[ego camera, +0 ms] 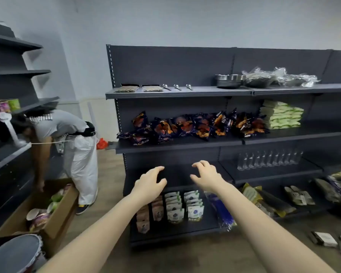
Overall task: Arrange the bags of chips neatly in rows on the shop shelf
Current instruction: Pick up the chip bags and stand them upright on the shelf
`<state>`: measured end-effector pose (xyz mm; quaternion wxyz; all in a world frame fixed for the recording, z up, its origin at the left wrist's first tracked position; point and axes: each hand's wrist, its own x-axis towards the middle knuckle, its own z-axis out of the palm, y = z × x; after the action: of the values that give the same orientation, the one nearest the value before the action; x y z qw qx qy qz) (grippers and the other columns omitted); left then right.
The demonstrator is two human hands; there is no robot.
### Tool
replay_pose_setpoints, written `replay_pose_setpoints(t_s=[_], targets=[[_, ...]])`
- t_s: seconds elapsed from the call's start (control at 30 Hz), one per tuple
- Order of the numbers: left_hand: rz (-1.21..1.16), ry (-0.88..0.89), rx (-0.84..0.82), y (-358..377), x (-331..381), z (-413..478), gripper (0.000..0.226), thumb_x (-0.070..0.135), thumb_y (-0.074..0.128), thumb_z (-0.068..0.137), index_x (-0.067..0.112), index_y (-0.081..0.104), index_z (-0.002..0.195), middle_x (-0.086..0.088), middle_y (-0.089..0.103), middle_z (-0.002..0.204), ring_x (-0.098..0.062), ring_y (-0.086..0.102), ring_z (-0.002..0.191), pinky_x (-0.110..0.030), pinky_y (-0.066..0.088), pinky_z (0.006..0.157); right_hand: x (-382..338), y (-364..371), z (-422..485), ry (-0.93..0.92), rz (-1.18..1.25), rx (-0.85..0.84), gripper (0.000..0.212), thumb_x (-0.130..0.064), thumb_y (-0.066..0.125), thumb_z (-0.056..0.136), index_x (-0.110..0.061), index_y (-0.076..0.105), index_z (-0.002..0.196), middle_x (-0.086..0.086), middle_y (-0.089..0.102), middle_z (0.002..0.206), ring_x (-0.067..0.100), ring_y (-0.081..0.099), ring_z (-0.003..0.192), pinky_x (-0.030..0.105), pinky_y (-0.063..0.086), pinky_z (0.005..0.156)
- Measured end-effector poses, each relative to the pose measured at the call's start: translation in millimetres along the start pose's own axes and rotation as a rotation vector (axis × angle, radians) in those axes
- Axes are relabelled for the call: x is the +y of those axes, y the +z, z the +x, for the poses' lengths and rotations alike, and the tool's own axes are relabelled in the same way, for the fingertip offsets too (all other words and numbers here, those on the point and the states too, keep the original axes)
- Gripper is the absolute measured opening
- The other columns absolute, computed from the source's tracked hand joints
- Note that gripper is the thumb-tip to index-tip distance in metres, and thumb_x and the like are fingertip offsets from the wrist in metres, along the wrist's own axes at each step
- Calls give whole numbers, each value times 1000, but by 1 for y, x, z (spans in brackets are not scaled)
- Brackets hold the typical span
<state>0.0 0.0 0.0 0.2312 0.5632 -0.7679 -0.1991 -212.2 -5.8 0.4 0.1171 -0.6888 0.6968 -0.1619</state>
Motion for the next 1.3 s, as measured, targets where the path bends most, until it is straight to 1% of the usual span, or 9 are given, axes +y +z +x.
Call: replay_pose_setpoints(t_s=[0.13,0.23,0.37,0.6,0.77,0.97,1.1,1.23,1.3], targets=[[-185,-7,68,-15,-9,27,48,30,47,94,28,35,140,4,41,144,-19,41,129,-36,35,106,-35,7,30,-148,-21,69,46,-42,43,95,-24,36,137,0,31,147,26,33,131,47,38,100],[-233,-11,94,-13,-25,43,48,28,49,93,29,36,139,3,45,140,-17,43,125,-33,36,102,-52,26,53,-198,131,88,45,-38,45,96,-22,38,137,0,38,144,23,38,129,42,39,101],[-274,-87,105,-15,-55,82,48,27,48,94,25,33,140,-1,44,139,-19,45,122,-27,35,95,-67,42,102,-193,336,38,45,-33,49,95,-18,39,136,3,44,141,20,43,128,31,37,102],[-286,-180,190,-46,-103,198,45,25,47,94,22,35,137,-3,44,137,-20,46,119,-30,38,97,-81,39,243,-314,298,0,47,-29,52,94,-19,37,138,1,43,143,18,42,129,30,36,102],[-250,-188,274,-76,-122,304,42,26,46,93,21,37,134,-2,46,133,-13,48,104,-26,38,87,-101,20,356,-407,248,-16,49,-25,53,93,-16,37,138,4,43,143,21,43,128,28,37,101],[-223,-191,308,-83,-152,387,41,26,47,93,23,38,133,1,47,134,-15,48,116,-31,38,97,-121,33,465,-437,274,-84,49,-25,57,89,-16,40,135,5,47,139,20,45,126,27,36,101],[-204,-261,269,-66,-198,414,43,21,49,91,18,40,134,-1,48,135,-16,45,123,-27,35,99,-121,78,496,-420,286,-166,53,-23,56,88,-14,38,137,10,46,138,23,45,123,25,35,96],[-234,-322,282,-61,-243,439,44,17,48,90,13,40,132,-4,50,133,-20,45,124,-33,36,103,-121,112,527,-397,289,-192,55,-22,57,86,-17,39,137,10,51,131,23,50,117,26,40,92],[-239,-332,272,-59,-264,452,44,16,49,89,12,40,132,-6,49,133,-22,45,124,-33,36,102,-125,122,545,-397,288,-190,54,-21,58,87,-17,39,138,9,48,135,22,47,121,27,39,96]])
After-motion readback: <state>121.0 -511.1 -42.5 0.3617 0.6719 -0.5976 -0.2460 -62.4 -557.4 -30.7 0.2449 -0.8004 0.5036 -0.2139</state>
